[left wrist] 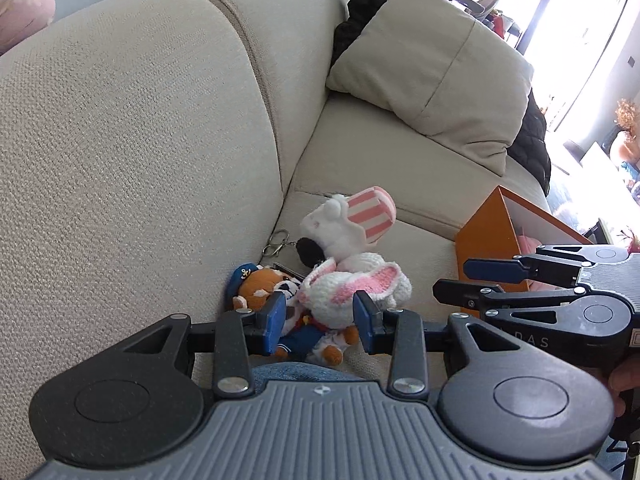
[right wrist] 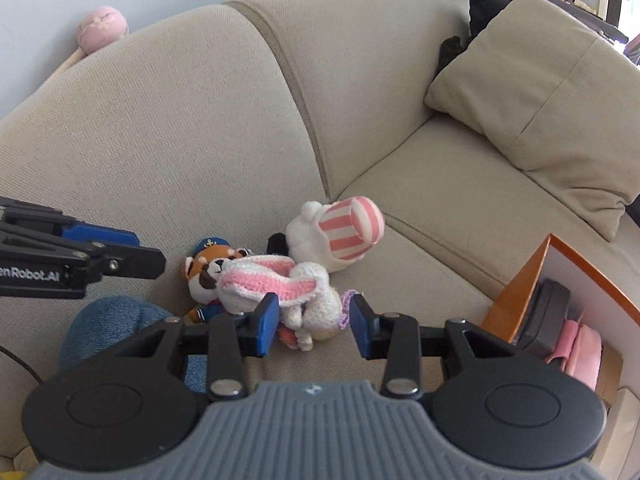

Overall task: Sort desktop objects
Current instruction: 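Move both grippers toward the plush toys on the sofa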

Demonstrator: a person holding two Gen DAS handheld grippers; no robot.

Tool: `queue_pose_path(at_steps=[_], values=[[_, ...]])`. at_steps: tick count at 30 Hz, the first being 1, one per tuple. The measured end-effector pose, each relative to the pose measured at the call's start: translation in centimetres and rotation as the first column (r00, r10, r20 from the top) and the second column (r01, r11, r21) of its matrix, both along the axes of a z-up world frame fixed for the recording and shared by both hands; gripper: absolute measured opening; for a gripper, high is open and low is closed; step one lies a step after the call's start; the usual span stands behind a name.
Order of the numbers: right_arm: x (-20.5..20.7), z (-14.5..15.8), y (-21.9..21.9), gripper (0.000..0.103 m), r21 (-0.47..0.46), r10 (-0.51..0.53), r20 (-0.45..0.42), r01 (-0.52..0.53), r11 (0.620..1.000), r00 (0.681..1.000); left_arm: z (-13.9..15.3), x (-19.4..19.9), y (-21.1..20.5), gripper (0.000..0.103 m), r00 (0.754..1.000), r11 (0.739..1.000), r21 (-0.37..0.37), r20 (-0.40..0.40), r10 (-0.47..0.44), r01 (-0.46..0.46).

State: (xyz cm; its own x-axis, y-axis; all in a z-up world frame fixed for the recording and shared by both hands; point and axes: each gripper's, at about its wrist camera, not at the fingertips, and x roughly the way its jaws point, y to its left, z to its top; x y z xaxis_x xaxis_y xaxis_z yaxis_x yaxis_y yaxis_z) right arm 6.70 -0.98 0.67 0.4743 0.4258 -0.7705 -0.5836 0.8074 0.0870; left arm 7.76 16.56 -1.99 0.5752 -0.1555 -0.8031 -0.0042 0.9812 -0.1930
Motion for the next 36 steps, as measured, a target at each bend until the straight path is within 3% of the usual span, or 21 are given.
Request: queue_pose_path(at_steps=[6,11,14,16,20,24,27,31,36], values=[[1.5,-1.6,0.8,0.033,-0.060,0.030,-0.047,-0.032,0.998,0.998,-1.5,0.8,0.4,0.048,0.998,0.998,-0.005,-0.038,-0.056,0.056],[2.4,-2.8,2.0,0.033,-0.075,0.079,-0.084,-0.085,0.994,0.993,-2.9,2.0,-0.3,0.048,0.989,0.992,0.029,-0.090,-0.117,0.120],[2.4,-3.0,3.1,0.037,-0.101,0.175,-0.072,-0.181,0.978,0.982,-3.4,2.6,-0.1,0.048,0.987,0.992,0.020,-0.109,-0.122,0.124],[2.2,-3.2,4.0,0.047,-0.152,0.272,-0.068,-0.280,0.948,0.960,-4.0,3.2,0.3,0.048,0.984,0.994,0.005,-0.144,-0.105,0.107],[1.6,-4.4,5.8,0.047,-0.281,0.428,-0.045,-0.423,0.861,0.902,-5.3,4.0,1.0,0.048,0.977,0.997,-0.006,-0.197,-0.079,0.080],[1.9,-5.8,7.3,0.057,-0.389,0.507,-0.015,-0.472,0.791,0.862,-6.7,4.8,1.4,0.048,0.968,0.999,-0.015,-0.249,-0.041,0.038],[2.8,-6.3,7.9,0.062,-0.412,0.531,-0.016,-0.490,0.768,0.847,-7.6,5.3,1.6,0.048,0.958,0.999,-0.036,-0.284,-0.031,0.022],[5.1,-7.2,8.4,0.068,-0.397,0.517,-0.048,-0.491,0.775,0.855,-8.9,6.2,2.3,0.048,0.943,0.998,-0.058,-0.332,0.004,-0.025],[8.7,-8.5,8.1,0.061,-0.231,0.417,-0.211,-0.459,0.858,0.884,-10.3,7.4,3.2,0.054,0.924,0.990,-0.106,-0.379,0.049,-0.096]])
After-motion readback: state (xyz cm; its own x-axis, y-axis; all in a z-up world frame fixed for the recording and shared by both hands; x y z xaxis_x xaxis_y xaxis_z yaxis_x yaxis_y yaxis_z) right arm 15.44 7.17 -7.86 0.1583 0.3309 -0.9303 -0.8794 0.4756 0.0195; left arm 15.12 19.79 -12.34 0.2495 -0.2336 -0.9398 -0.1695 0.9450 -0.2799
